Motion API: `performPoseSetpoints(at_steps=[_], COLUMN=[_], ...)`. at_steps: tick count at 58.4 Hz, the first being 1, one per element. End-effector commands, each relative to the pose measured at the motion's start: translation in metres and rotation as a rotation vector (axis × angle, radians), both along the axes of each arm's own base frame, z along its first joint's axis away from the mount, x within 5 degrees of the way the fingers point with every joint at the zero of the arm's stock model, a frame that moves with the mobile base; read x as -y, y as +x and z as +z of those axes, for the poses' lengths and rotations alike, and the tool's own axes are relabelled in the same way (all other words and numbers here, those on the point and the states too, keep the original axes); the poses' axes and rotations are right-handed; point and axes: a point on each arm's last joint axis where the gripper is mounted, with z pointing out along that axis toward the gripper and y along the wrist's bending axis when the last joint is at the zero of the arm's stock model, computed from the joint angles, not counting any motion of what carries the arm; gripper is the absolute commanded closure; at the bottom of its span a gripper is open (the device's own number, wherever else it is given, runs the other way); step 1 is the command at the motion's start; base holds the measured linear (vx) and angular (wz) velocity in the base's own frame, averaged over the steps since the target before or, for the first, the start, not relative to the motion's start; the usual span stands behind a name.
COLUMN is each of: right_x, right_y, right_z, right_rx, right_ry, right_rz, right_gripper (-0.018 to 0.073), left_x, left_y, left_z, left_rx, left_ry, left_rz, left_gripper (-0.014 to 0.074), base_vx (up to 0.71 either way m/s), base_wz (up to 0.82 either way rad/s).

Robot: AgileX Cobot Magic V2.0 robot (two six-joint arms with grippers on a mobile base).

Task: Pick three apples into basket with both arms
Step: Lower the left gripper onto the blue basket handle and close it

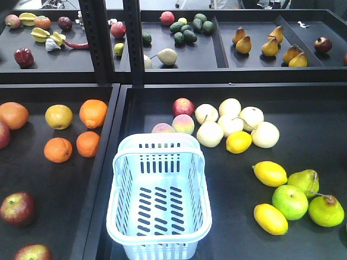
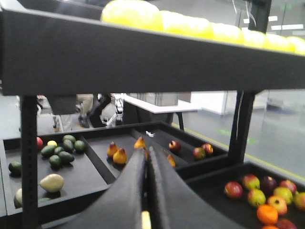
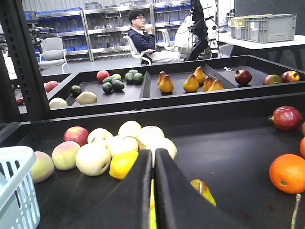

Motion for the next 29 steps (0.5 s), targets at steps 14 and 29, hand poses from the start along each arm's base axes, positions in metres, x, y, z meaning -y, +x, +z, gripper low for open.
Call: performPoseSetpoints(at_steps=[14, 29], right_x=[-0.001, -0.001], right_y=[0.0, 0.0], right_z=[0.003, 0.003], right_rx=[0.072, 0.072], right_ry=[-0.019, -0.019], right_rz=[0.005, 0.005], right_gripper=[0.0564, 0.0564], left_x=[0.037, 0.052], left_y=[0.015, 0.023], left_z=[0.009, 0.019], left_rx=[-0.038, -0.167], left_ry=[0.222, 0.529], left_rz=[-0.072, -0.178], left_gripper=[0.0603, 0.0603], base_vx=[0.0, 0.0], base_wz=[0.0, 0.0])
